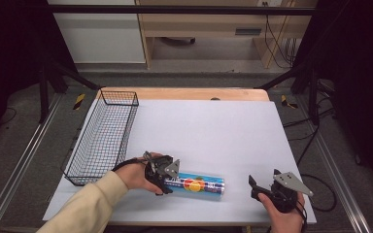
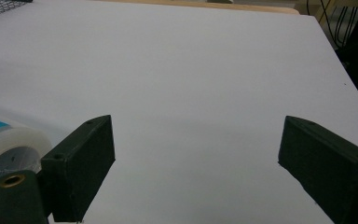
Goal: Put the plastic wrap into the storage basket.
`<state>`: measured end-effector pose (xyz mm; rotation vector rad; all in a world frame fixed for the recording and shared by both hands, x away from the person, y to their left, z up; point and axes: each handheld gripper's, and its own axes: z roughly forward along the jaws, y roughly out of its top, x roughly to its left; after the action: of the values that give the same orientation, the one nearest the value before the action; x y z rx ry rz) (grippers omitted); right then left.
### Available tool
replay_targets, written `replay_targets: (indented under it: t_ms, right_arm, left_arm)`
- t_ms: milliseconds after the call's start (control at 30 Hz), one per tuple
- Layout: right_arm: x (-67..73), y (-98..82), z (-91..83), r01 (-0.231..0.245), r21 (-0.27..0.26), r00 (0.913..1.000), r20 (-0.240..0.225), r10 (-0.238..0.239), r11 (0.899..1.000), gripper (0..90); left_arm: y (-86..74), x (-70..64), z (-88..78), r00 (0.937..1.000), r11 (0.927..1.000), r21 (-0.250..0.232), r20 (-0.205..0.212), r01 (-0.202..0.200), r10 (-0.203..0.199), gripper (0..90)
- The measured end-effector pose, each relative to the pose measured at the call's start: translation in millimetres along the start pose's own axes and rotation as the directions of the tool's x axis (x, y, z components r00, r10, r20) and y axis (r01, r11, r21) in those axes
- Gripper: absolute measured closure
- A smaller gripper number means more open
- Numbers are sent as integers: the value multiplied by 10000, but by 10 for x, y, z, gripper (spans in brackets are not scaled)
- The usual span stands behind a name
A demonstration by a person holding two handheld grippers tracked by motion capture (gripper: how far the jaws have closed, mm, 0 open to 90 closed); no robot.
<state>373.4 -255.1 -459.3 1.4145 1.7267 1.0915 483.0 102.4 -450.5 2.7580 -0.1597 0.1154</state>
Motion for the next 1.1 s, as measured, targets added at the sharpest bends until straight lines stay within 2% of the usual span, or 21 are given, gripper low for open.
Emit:
replay_targets:
  t_ms: [400,567,900,1100]
  right_arm:
    - [-7,-1,1,-23,-15,10000,-5,23,10000,112]
    - [0,-3,11,-10,42,10000,-71,10,10000,109]
    - [-5,-4,11,-52,65,9999,-101,53,10000,111]
    - [-7,-3,5,-50,21,10000,-57,50,10000,112]
  left_arm:
    - [9,-22,-16,9999,10000,36,113,68,-69,310]
    - [5,-49,-13,9998,9997,-82,34,209,-208,311]
    - [33,-89,-39,9998,9997,-105,-42,198,-199,315]
    - [49,-134,-97,9991,9980,-521,-194,356,-366,315]
